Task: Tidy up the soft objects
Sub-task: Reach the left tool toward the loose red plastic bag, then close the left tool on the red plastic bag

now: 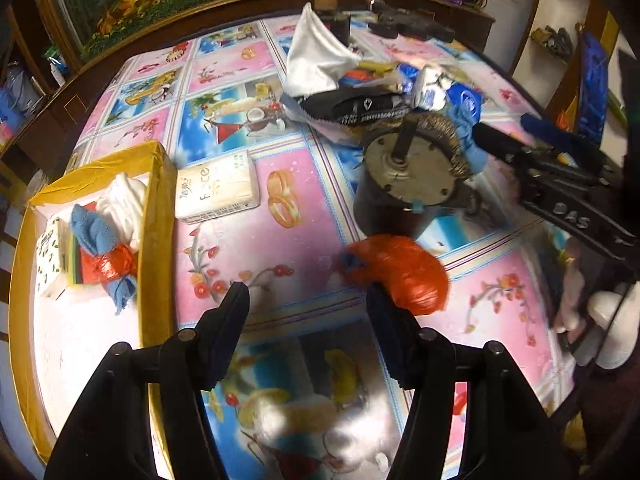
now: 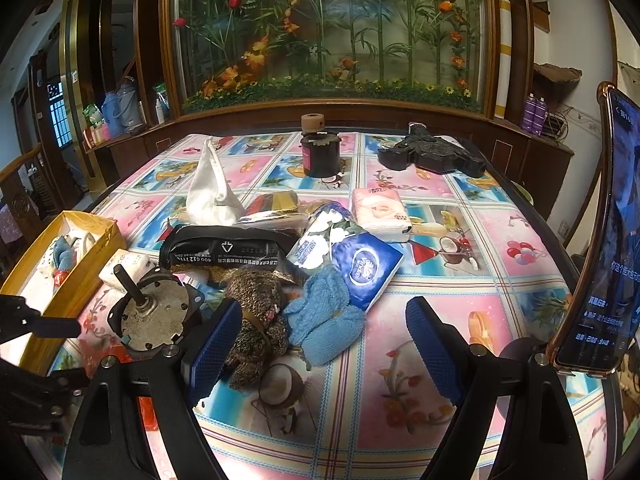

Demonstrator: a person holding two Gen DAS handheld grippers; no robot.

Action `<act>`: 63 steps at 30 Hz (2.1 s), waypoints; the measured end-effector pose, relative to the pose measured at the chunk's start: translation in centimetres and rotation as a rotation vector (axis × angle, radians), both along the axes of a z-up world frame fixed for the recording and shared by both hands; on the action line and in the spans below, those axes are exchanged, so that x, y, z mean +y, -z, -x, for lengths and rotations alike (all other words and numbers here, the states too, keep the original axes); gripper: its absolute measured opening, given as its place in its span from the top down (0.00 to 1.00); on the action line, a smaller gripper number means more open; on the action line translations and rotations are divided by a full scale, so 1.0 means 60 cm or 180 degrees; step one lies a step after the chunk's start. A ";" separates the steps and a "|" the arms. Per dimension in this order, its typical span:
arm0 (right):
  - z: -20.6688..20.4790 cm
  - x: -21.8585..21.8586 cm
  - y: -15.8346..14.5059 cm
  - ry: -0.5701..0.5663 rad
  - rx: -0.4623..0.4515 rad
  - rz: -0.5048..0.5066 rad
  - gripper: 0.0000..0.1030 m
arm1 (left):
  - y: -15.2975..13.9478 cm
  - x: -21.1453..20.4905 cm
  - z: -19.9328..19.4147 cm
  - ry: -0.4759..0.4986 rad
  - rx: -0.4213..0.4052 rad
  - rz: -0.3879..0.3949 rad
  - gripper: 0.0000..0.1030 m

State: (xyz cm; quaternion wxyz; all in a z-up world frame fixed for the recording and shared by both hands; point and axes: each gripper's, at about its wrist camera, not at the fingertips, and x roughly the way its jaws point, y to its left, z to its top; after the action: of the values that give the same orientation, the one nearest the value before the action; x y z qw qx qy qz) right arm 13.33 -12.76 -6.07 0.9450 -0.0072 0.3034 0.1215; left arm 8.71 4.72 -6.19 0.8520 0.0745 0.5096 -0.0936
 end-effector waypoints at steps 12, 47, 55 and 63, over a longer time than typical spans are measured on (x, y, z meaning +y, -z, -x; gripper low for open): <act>0.002 0.000 -0.001 0.0015 0.0005 -0.0017 0.18 | -0.019 0.061 0.043 -0.0443 -0.0144 0.0247 0.41; 0.000 0.003 0.004 0.0025 0.0046 0.0019 0.18 | 0.019 -0.021 0.027 -0.0299 -0.0133 0.0702 0.36; 0.003 0.000 0.001 0.0030 0.0029 -0.0005 0.18 | 0.039 -0.066 -0.002 -0.0248 -0.0210 0.0507 0.30; 0.004 0.001 0.001 0.0032 0.0023 -0.0007 0.18 | 0.052 -0.073 0.004 -0.0191 -0.0245 0.0366 0.70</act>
State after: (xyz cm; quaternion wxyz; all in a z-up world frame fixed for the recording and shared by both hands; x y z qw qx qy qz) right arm 13.11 -12.73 -6.16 0.9446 -0.0042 0.3067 0.1171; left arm 8.46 0.35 -9.28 0.8763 0.0136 0.4723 -0.0941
